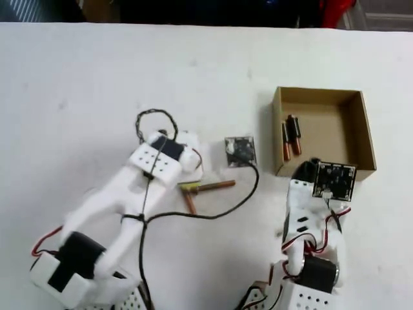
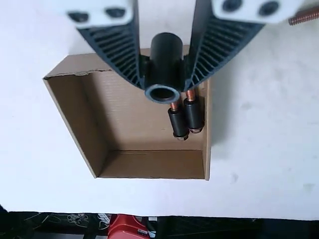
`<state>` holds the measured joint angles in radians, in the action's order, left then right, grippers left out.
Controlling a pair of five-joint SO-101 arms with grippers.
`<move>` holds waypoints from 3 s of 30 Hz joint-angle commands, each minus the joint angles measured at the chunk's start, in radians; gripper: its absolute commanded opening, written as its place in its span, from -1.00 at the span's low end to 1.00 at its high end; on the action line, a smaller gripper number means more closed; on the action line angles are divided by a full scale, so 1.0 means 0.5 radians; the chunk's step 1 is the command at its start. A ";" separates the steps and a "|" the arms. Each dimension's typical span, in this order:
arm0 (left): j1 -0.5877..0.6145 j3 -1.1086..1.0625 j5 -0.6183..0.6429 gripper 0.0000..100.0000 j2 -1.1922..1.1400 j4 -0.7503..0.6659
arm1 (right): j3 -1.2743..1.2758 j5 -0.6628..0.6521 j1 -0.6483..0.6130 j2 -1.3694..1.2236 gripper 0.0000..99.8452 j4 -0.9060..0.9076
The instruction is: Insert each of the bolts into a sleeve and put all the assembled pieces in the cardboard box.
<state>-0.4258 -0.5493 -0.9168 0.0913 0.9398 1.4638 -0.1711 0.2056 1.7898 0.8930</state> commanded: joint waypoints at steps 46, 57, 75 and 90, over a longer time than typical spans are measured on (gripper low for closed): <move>0.008 1.295 0.203 -0.87 -1.386 0.816 | 0.003 0.006 0.023 0.026 -0.97 -0.011; -0.002 1.310 -0.012 -0.87 -1.392 0.933 | 0.003 0.006 0.017 0.026 -0.97 -0.011; 0.081 1.344 -0.015 -0.96 -1.355 0.970 | 0.021 0.003 0.014 0.026 -0.96 -0.014; 0.222 1.620 -0.445 -0.96 -1.033 1.648 | 0.025 0.003 0.014 0.026 -0.96 -0.014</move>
<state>-0.3429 0.2179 -1.0794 -0.5086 1.7300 1.4868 -0.1711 0.2133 1.7898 0.8930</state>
